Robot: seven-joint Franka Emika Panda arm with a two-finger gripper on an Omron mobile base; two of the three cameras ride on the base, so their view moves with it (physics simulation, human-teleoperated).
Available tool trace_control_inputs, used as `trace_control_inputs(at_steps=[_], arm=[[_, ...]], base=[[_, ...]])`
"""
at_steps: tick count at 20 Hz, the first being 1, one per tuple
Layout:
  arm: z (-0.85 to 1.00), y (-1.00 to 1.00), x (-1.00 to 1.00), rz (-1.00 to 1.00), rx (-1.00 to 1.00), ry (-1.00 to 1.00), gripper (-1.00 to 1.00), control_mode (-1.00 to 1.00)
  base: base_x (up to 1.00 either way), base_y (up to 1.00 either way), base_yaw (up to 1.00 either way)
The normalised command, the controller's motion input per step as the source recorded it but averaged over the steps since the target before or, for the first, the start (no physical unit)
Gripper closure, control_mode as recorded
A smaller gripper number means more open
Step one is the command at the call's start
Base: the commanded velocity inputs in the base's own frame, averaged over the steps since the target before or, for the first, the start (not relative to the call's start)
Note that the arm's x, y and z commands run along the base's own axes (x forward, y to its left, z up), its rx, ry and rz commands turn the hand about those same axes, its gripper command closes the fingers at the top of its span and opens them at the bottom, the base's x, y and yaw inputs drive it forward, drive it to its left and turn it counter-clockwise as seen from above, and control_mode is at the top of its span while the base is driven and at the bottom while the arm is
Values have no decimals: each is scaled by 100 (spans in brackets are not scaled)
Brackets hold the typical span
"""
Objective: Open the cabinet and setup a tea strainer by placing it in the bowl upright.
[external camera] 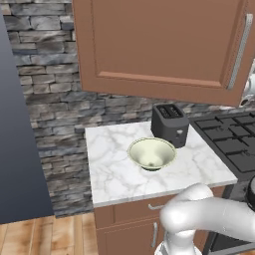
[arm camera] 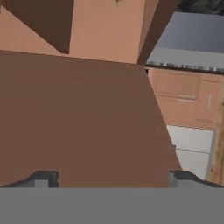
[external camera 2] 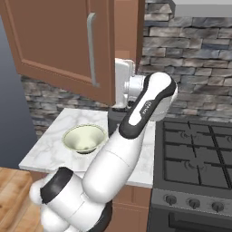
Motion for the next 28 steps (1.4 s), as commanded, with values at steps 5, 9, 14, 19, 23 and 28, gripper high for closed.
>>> trace_control_inputs(at_steps=[5,9,14,19,23,28], arm=[[5,61,-56,-36,-11,7,-100,-100],[11,63,-54,-36,-9,7,-100,-100],[31,75,-49,-28,-6,11,-100,-100],[42,95,-44,-4,-5,11,-100,-100],[40,99,-44,7,-4,12,-100,-100],[37,100,-44,11,-7,14,-100,-100]], base=[[0,0,0],[0,0,0],[0,0,0],[0,0,0],[0,0,0],[0,0,0]])
